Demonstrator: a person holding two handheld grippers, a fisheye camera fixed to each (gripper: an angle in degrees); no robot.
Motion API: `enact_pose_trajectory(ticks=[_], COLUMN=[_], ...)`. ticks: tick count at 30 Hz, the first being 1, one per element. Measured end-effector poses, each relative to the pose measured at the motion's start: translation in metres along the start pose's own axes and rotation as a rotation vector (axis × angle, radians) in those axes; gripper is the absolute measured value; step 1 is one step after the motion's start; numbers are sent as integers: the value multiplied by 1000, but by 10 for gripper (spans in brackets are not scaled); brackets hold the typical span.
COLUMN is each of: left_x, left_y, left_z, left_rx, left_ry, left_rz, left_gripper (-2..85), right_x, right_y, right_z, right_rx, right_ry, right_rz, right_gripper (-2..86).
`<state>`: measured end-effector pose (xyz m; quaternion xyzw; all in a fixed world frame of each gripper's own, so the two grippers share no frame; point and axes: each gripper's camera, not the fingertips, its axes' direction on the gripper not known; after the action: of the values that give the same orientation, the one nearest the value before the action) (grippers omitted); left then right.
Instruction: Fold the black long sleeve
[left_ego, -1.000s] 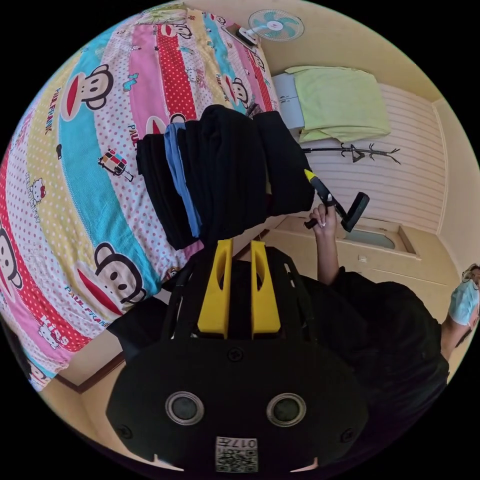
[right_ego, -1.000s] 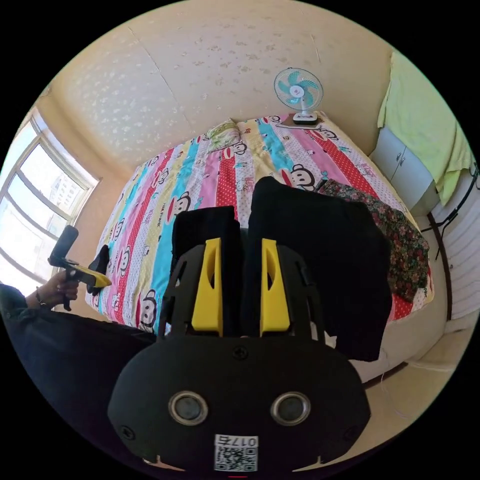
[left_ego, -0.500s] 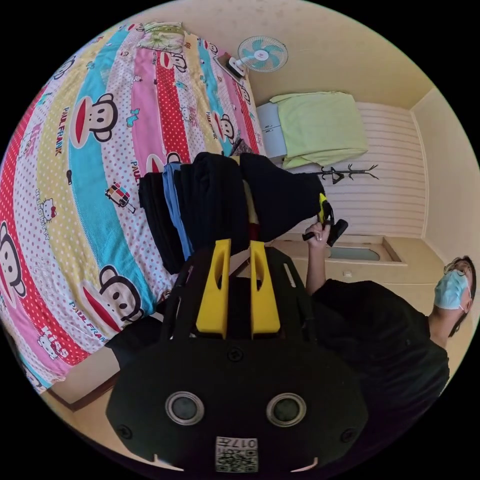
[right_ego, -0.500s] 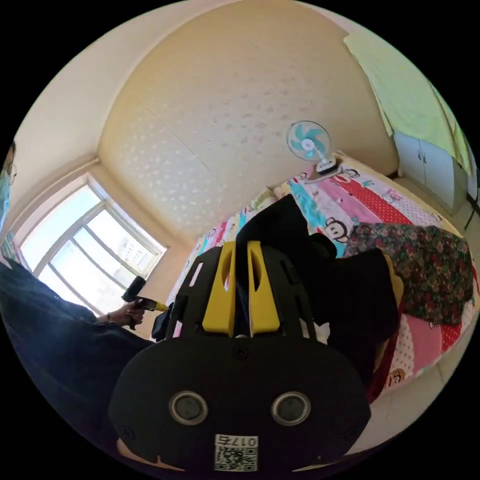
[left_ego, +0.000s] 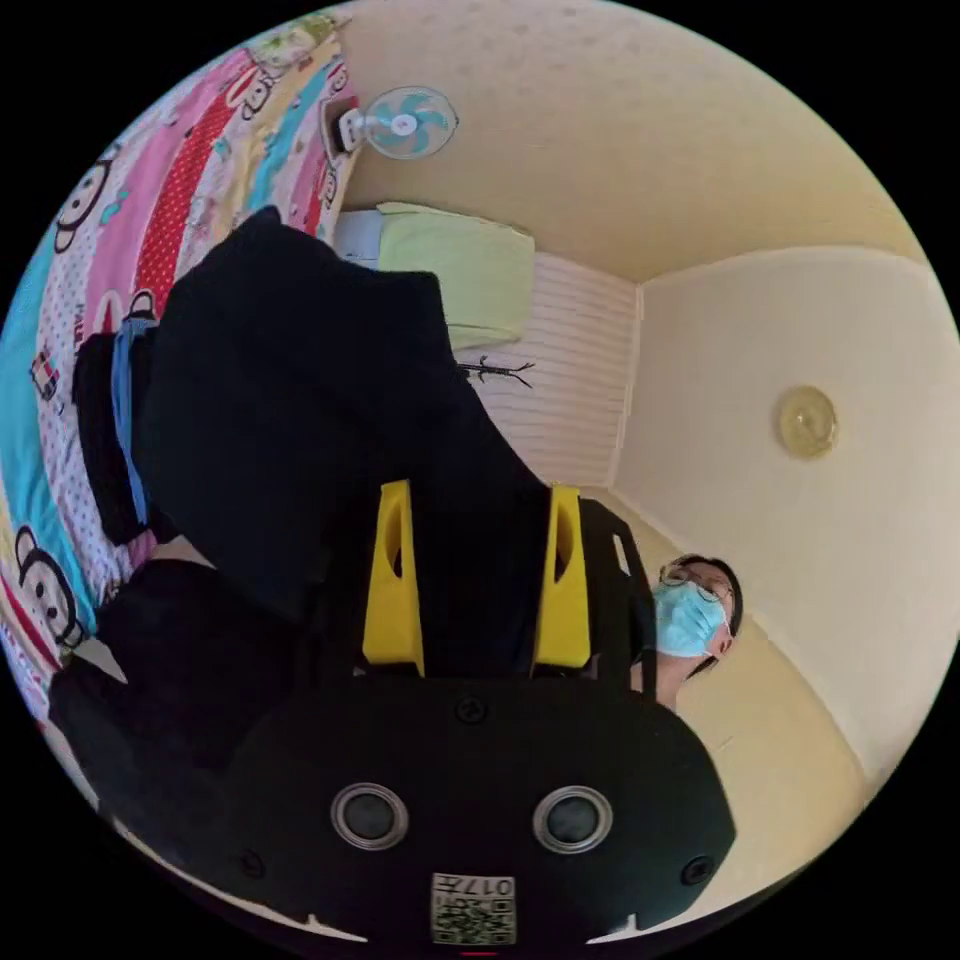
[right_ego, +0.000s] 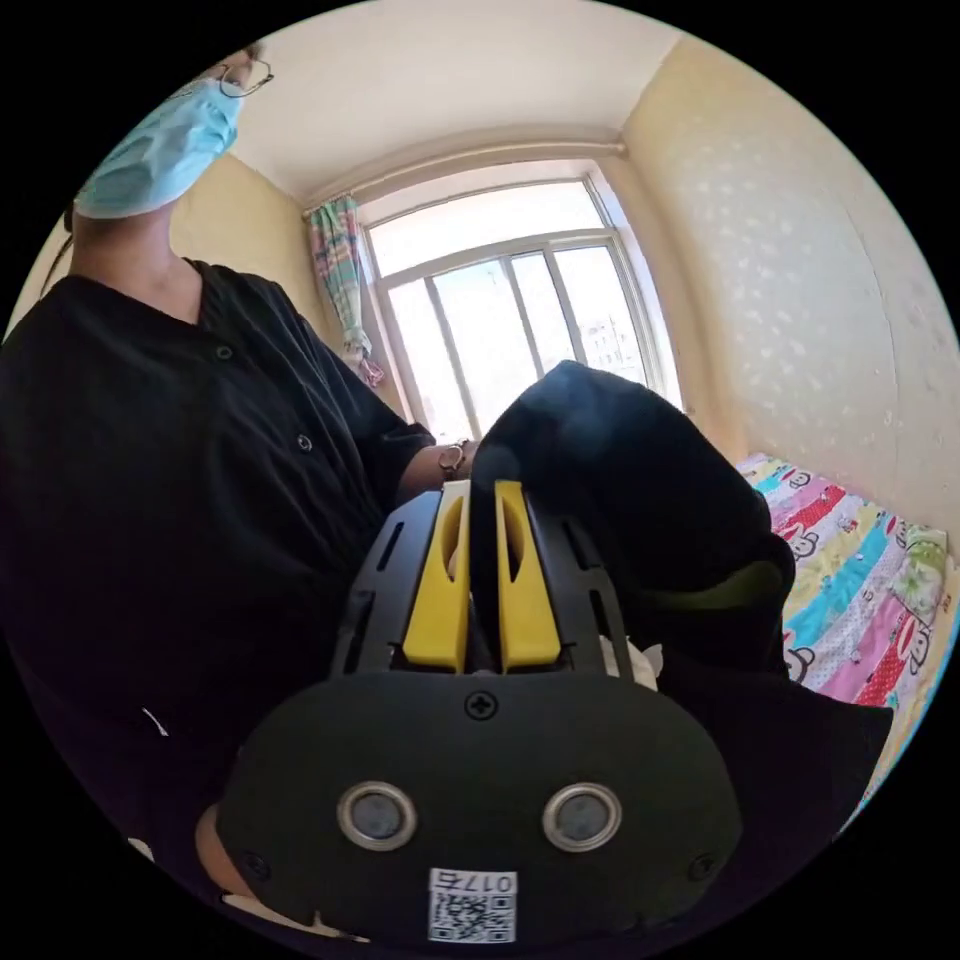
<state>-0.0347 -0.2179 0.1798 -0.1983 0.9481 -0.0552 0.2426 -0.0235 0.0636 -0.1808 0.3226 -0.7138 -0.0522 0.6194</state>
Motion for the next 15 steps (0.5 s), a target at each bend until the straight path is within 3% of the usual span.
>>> enact_pose_trajectory(ticks=[1, 3, 5, 7, 11, 15], left_x=[-25, -48, -47, -17, 117, 212], left_y=[16, 41, 69, 80, 122, 187], left_z=[-19, -43, -71, -87, -131, -147], left_rx=[49, 99, 160, 120, -105, -315], left_ry=[-6, 173, 451, 561, 494, 404], left_rz=[-77, -57, 101, 287, 852, 1231], left_gripper=[68, 43, 33, 29, 29, 33], right_x=[-5, -15, -28, -52, -93, -105], right_y=[10, 19, 19, 6, -10, 9], right_z=[18, 30, 38, 59, 78, 59], right_rx=[32, 110, 179, 168, 94, 177], right_ry=[-22, -76, -147, -178, -165, -3], right_rz=[40, 62, 42, -20, -178, -222], right_gripper=[33, 33, 37, 47, 70, 56])
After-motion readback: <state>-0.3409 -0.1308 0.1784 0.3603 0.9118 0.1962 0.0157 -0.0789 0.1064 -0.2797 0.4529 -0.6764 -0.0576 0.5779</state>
